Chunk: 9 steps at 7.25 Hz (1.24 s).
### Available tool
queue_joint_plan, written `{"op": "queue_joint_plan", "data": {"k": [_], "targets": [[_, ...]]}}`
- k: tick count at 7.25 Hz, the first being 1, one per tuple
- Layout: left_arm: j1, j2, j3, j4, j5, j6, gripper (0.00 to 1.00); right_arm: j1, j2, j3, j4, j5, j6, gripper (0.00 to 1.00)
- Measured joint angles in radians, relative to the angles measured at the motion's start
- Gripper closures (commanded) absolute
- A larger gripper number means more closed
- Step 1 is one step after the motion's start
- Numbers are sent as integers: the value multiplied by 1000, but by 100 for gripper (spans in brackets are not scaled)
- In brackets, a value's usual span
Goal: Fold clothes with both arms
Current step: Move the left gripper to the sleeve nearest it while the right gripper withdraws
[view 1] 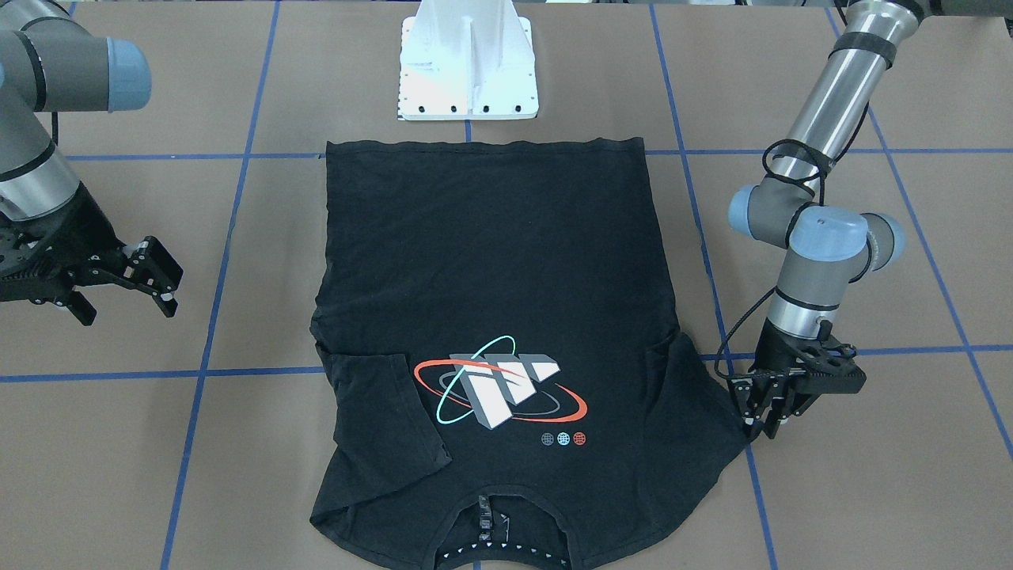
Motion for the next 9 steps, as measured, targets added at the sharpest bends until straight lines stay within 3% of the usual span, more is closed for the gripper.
{"op": "queue_joint_plan", "data": {"k": [9], "targets": [[1, 10, -4, -2, -1, 23, 65, -3, 1, -1, 0, -1, 5, 0]]}}
